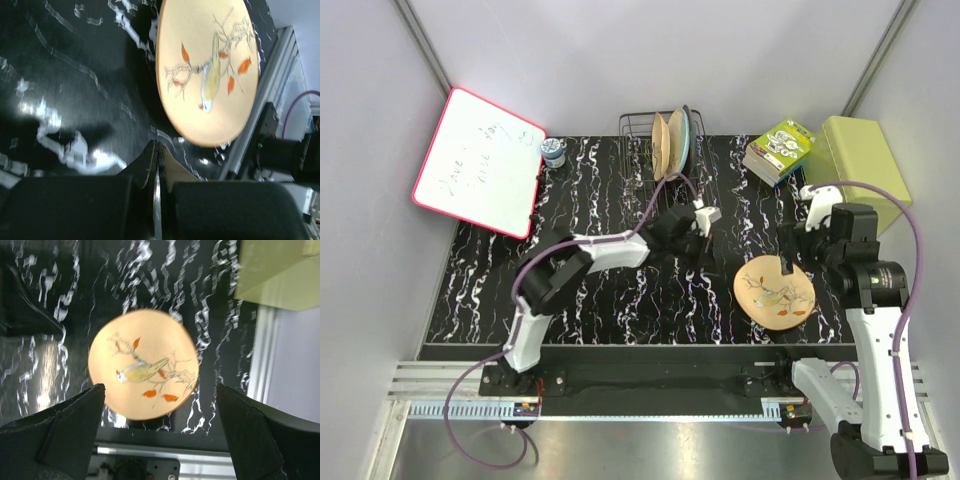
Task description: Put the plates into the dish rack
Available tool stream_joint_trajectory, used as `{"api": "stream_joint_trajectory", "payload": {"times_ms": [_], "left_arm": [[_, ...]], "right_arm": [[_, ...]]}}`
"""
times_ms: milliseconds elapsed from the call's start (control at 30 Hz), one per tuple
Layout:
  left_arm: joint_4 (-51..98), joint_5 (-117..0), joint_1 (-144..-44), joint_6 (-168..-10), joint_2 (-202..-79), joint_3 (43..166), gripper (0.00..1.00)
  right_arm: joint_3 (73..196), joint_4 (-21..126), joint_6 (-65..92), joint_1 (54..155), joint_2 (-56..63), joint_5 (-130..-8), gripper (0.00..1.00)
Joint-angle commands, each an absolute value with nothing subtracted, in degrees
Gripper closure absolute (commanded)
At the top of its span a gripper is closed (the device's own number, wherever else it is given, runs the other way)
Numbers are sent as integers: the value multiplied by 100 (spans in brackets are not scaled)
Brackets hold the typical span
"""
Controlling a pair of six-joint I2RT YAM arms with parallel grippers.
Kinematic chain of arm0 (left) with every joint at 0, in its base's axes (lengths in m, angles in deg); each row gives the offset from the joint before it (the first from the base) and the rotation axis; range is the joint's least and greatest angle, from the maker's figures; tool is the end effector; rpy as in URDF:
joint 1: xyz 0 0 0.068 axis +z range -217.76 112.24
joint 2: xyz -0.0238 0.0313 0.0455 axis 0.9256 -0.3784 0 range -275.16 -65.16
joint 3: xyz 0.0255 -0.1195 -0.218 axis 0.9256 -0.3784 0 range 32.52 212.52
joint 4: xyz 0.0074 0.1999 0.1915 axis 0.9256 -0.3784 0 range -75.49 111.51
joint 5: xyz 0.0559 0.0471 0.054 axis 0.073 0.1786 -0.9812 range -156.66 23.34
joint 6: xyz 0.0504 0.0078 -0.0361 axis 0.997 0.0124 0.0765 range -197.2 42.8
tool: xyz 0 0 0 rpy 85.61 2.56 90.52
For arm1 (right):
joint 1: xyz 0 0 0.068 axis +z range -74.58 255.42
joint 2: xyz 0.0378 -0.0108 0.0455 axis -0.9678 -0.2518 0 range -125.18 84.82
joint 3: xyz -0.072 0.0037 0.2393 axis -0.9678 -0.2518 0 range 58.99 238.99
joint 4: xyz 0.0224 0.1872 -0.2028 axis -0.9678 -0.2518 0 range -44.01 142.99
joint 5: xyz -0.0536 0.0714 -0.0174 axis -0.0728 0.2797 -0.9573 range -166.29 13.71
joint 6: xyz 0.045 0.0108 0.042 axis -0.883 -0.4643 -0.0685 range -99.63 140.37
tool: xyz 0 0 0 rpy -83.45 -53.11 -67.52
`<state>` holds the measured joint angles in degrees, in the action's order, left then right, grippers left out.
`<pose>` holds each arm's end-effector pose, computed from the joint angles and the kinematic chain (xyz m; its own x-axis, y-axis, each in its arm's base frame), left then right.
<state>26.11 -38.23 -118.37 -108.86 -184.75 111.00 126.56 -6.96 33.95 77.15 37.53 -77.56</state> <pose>0.2795 -0.3762 0.1267 -0.8056 0.2537 -0.5354 0.5869 0.4647 -0.6630 0.1750 0.0043 0.3594 -0.6172 -0.2536 -0.7448 -0.1627 0.9673 -0.1945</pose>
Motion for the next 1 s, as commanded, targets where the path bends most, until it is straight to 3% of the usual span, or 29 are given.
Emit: {"api": "stream_joint_trajectory", "payload": {"times_ms": [0,33,67,167,300,433,667,967], "left_arm": [[2292,-3590,-11725,-10182,-17573,10610,100],[2170,-3615,-11725,-9955,-17485,10557,95],[2160,-3668,-11733,-9866,-17389,10417,69],[2169,-3818,-11786,-9646,-17116,10214,41],[2169,-3906,-12005,-9785,-17396,10528,31],[2230,-3932,-12234,-10171,-18089,11109,31],[2529,-3993,-12410,-11016,-19021,11856,31],[2740,-4214,-12638,-11420,-19629,12480,37]], "right_arm": [[12385,-1099,4136,7700,3526,-6996,1],[12350,-1091,4207,7691,3438,-7057,1],[12289,-1030,4234,7665,3324,-7162,1],[12262,-1021,4199,7630,3140,-7416,1],[12315,-942,3604,7595,2788,-8584,1],[12403,-881,3294,7366,2637,-9218,1],[13070,-827,2854,7348,2480,-8885,1],[13036,-906,2731,7348,2637,-8789,2]]}}
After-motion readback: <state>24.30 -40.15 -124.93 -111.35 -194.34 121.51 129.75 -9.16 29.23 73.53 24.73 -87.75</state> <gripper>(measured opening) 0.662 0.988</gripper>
